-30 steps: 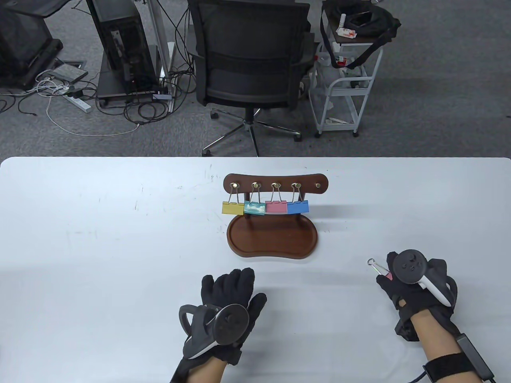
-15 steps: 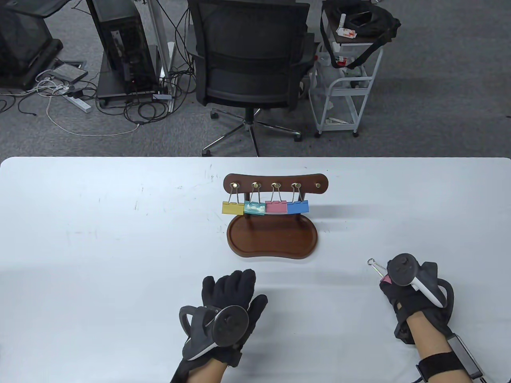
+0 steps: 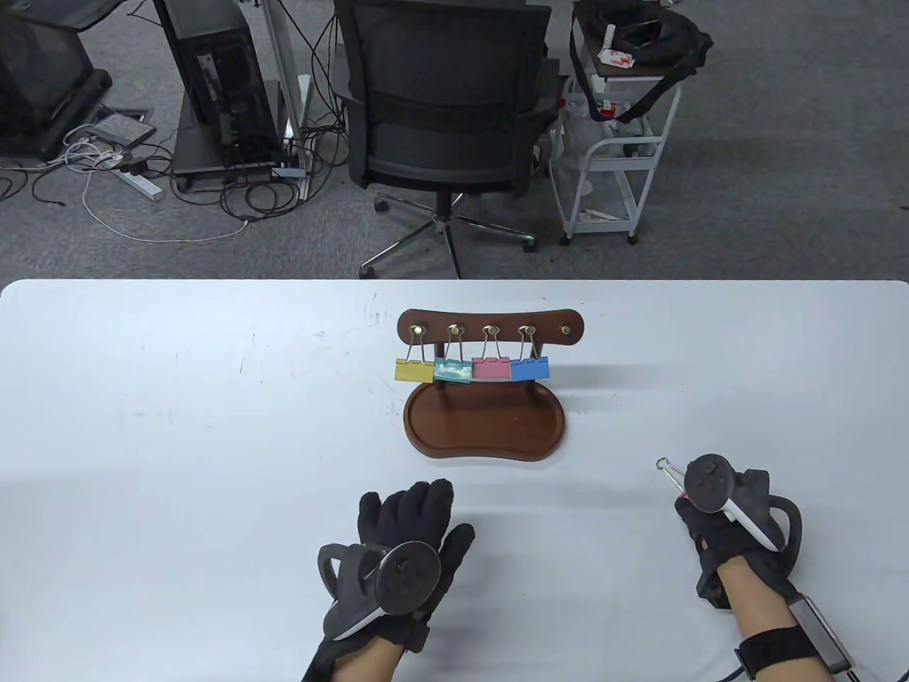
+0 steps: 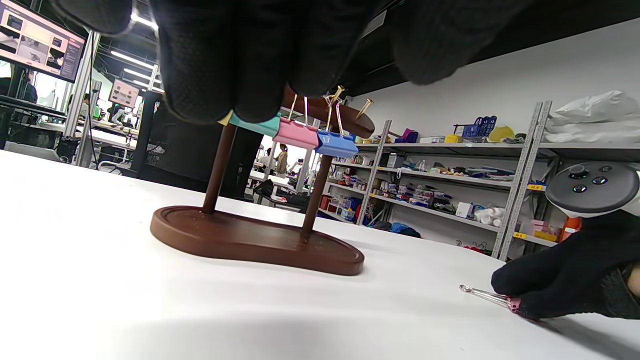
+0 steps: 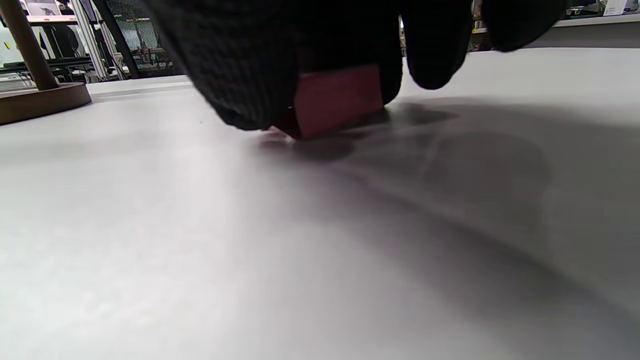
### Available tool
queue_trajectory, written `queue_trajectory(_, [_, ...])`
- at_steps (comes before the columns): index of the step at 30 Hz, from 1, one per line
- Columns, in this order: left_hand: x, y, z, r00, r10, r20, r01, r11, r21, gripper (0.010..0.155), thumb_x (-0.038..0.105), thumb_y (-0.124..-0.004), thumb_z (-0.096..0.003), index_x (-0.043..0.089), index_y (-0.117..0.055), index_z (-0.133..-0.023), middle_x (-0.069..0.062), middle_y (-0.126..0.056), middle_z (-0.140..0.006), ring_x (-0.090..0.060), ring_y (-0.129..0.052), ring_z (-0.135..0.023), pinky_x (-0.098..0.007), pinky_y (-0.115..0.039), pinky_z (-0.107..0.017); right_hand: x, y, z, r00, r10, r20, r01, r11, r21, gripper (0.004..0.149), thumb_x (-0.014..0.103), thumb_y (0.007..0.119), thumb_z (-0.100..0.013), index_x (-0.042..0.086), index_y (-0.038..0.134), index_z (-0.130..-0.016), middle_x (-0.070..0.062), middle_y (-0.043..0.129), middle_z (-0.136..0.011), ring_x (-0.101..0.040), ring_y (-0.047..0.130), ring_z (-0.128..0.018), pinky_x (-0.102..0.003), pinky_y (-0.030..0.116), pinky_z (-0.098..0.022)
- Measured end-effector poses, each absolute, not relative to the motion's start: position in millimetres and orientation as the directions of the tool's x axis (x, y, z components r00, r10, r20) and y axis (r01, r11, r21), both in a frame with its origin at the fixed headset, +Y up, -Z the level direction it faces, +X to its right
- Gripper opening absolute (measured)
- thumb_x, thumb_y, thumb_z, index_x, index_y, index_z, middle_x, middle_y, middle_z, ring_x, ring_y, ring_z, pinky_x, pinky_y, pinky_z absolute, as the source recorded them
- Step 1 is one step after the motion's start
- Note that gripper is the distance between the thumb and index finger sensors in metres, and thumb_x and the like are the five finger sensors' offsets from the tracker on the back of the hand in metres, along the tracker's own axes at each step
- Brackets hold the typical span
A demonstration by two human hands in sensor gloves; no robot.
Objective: Hook binder clip onto key rack
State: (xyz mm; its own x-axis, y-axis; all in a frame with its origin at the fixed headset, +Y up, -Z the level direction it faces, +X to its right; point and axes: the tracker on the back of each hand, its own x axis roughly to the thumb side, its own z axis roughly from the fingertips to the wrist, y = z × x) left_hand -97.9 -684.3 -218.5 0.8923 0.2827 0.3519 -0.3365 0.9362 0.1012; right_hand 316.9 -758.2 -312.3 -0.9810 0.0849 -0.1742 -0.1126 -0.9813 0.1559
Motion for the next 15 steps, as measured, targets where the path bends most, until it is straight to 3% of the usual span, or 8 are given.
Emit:
queue_trajectory(7, [-98.4, -684.3, -219.3, 0.893, 0.290, 0.345, -0.340, 0.936, 0.095, 0.070, 0.048, -0.077, -0.0576, 0.002, -0.072, -0.110, -0.027, -0.082, -0.104, -0.055, -0.086, -0.089, -0.080, -0.050, -0.068, 316.3, -750.7, -309.8, -0.980, 0.124, -0.157, -0.141, -0.984, 0.108, 0.071, 0.036, 0.085, -0.050, 0.005, 0.065, -0.111, -0.023, 0.070, -0.111, -0.055, 0.064, -0.097, -0.071, 0.052, -0.068])
queue_trajectory(15, [-98.3, -683.9, -219.4, 0.894, 0.291, 0.340, -0.341, 0.935, 0.095, 0.070, 0.048, -0.077, -0.0577, 0.002, -0.072, -0.110, -0.028, -0.082, -0.104, -0.055, -0.086, -0.088, -0.080, -0.050, -0.068, 309.5, -723.8, -302.7, -0.976, 0.197, -0.093, -0.200, -0.979, 0.028, 0.072, 0.037, 0.084, -0.050, 0.005, 0.064, -0.111, -0.023, 0.070, -0.110, -0.055, 0.065, -0.096, -0.070, 0.055, -0.067])
